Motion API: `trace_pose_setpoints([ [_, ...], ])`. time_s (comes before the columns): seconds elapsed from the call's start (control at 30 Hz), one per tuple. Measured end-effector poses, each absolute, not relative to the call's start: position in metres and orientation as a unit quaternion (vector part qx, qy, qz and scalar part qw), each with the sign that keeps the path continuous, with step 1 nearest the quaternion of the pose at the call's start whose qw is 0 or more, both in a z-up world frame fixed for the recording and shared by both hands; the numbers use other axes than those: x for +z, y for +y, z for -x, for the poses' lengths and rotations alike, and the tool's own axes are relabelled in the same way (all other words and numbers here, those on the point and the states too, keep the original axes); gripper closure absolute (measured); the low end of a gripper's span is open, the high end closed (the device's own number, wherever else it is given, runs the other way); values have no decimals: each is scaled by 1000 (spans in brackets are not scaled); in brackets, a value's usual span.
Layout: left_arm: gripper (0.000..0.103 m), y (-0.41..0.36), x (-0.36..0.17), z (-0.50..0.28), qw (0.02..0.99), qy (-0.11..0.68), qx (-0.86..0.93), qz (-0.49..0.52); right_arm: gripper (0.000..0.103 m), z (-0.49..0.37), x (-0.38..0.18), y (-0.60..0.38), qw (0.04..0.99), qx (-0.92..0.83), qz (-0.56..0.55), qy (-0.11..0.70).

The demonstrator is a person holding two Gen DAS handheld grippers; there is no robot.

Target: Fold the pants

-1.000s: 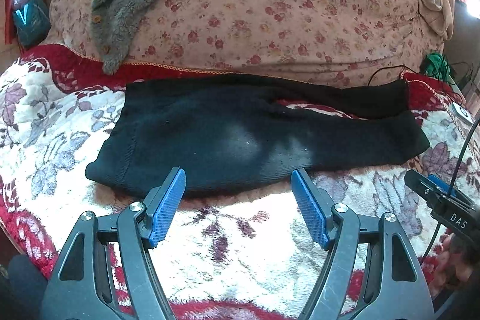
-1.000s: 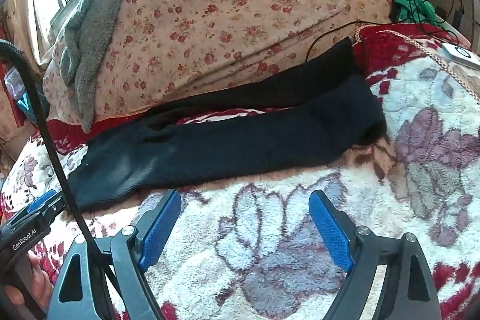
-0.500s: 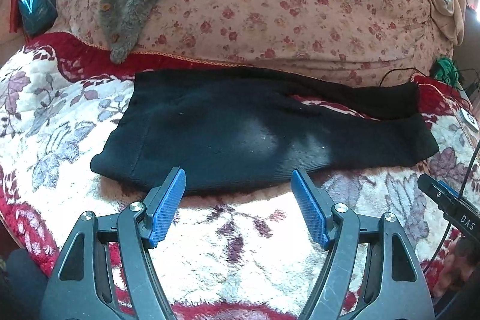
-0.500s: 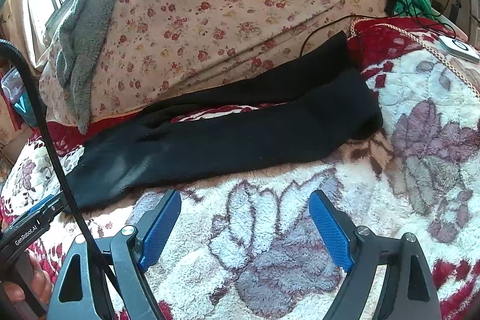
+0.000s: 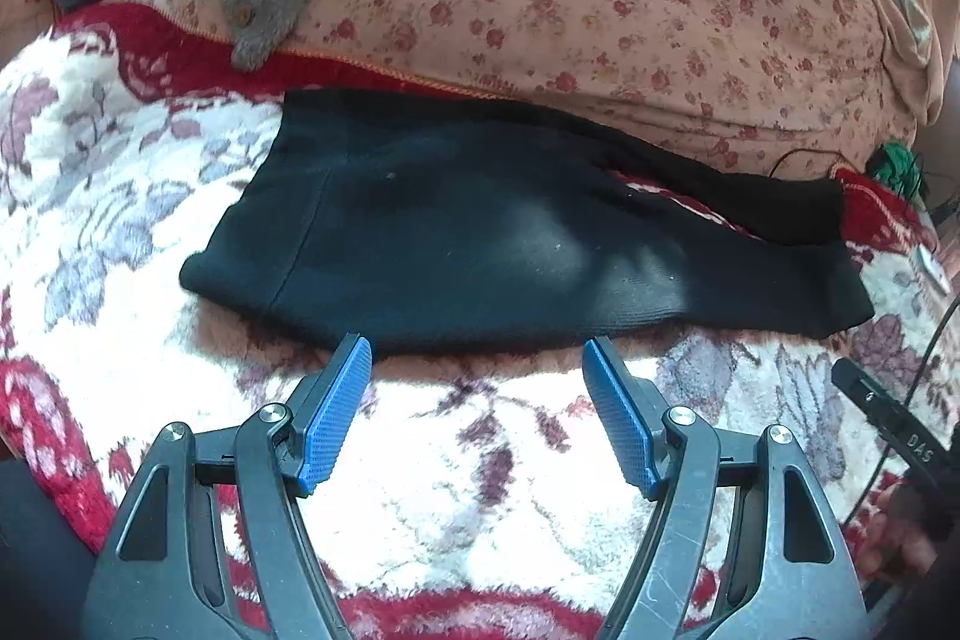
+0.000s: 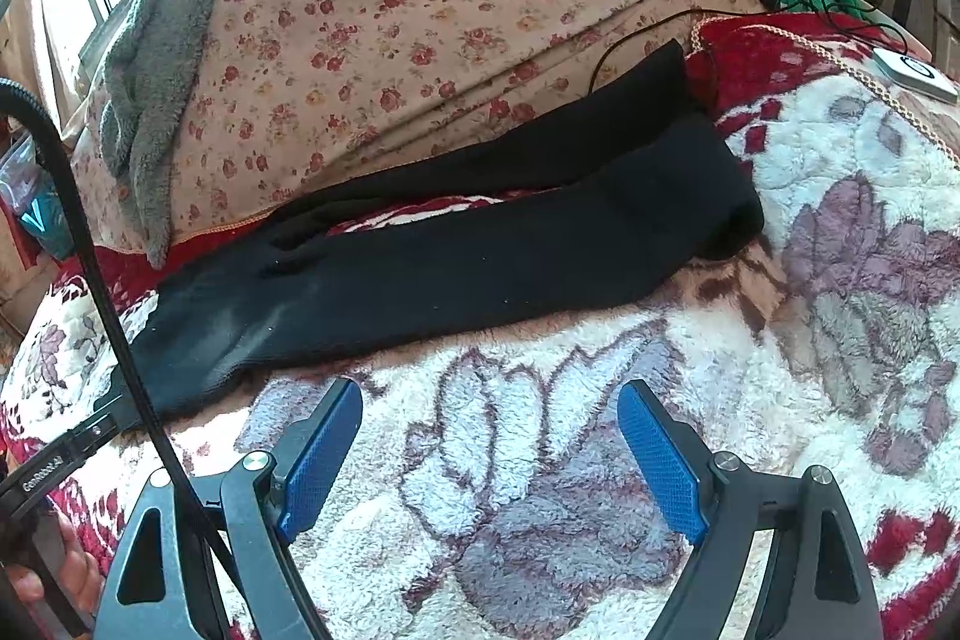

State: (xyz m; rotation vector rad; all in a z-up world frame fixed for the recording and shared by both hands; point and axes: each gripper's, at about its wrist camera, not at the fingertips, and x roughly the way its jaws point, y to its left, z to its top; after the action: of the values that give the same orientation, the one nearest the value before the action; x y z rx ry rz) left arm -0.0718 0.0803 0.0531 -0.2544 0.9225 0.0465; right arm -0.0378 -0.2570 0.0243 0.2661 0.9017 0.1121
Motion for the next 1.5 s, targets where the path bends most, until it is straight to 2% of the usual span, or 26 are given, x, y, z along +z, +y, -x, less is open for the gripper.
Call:
trace_pose_setpoints([
  [0.43,30,132,26,68,844,461,25,273,17,36,7,-276,892,45,-143,427],
  [0.77,29,134,22,38,849,443,30,286,17,25,-10,-304,889,52,-192,413],
  [1.0,29,132,23,18,850,442,30,284,17,-13,-22,-325,883,67,-238,400],
  [1.07,29,132,23,12,849,445,29,283,20,-24,-27,-332,881,65,-253,395],
  [1.17,29,133,23,7,848,448,24,284,46,-38,-32,-343,880,50,-273,387],
  [1.2,30,135,23,6,847,446,20,288,64,-42,-33,-347,879,46,-278,384],
  [1.23,36,136,23,6,847,444,18,290,81,-45,-34,-351,878,42,-285,382],
  [1.27,54,137,24,6,848,443,17,289,87,-48,-36,-355,875,41,-296,382],
  [1.3,64,137,23,5,850,447,25,278,91,-50,-38,-359,871,41,-307,382],
  [1.33,81,138,23,4,851,452,35,265,93,-50,-39,-361,869,43,-314,380],
  [1.37,86,139,22,3,852,454,44,256,94,-49,-38,-361,870,45,-315,377],
  [1.5,92,143,24,2,854,455,37,250,97,-42,-26,-351,882,55,-280,374],
])
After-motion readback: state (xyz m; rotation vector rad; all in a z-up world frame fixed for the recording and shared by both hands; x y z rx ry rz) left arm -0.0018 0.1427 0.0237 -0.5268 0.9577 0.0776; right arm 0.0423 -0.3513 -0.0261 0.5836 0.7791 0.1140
